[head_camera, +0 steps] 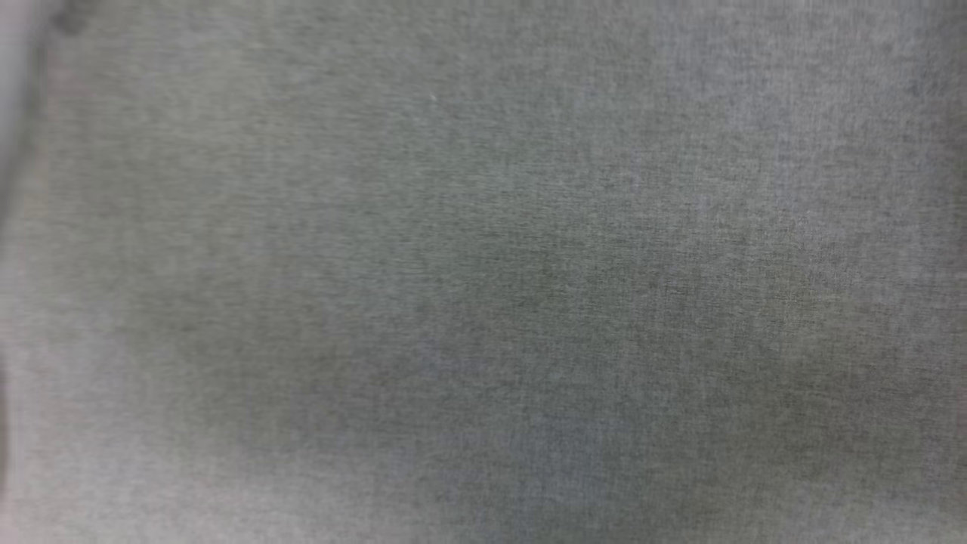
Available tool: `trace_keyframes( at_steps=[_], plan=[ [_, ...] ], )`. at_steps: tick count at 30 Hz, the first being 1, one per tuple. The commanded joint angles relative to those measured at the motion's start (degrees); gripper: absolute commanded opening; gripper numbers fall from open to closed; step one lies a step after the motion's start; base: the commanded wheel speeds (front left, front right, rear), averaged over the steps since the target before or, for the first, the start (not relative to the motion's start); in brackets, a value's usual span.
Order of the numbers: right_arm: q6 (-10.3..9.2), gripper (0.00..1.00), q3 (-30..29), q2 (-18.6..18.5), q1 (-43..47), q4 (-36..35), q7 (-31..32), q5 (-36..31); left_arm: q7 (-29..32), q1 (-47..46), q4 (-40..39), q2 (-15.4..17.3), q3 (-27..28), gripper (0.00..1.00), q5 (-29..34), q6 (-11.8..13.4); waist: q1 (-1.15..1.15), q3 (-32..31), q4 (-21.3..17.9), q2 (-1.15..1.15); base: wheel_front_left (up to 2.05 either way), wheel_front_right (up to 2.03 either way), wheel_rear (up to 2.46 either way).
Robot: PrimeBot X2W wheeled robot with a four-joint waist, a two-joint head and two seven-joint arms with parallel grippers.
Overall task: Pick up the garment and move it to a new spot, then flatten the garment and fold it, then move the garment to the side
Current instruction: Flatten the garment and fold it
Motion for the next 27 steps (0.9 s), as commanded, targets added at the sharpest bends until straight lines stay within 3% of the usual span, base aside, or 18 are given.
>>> trace_keyframes(
  at_steps=[1,8,14,18,27],
  plan=[
    [-0.06,0.00,0.2,-0.4,1.3,0.3,-0.3,0.9,1.2,1.9,-0.7,-0.6,-1.3,0.00,-1.9,-0.1,0.00,-3.9,1.0,0.00,0.00,0.00,0.00],
    [-0.06,0.00,6.1,-0.8,9.8,-0.9,-0.3,6.3,12.8,13.2,-12.2,7.5,-13.0,0.00,-15.8,-0.2,0.00,-12.1,1.3,0.00,0.00,0.00,0.00],
    [-0.06,0.00,14.4,-4.3,22.3,-7.8,0.2,16.5,17.1,24.9,-22.5,15.7,-16.0,0.00,-22.8,0.8,0.00,-18.8,0.3,0.00,0.00,0.00,0.00],
    [-0.06,0.00,19.6,-9.3,31.6,-14.9,2.3,23.8,18.5,33.3,-31.2,20.6,-17.0,0.00,-25.5,5.6,0.00,-22.3,-0.3,0.00,0.00,0.00,0.00],
    [-0.07,0.00,27.1,-23.0,53.6,-35.1,8.0,37.1,17.3,52.8,-52.2,32.2,-19.3,0.00,-31.5,21.2,0.00,-27.8,-1.3,0.00,0.00,0.00,0.00]
  ],
)
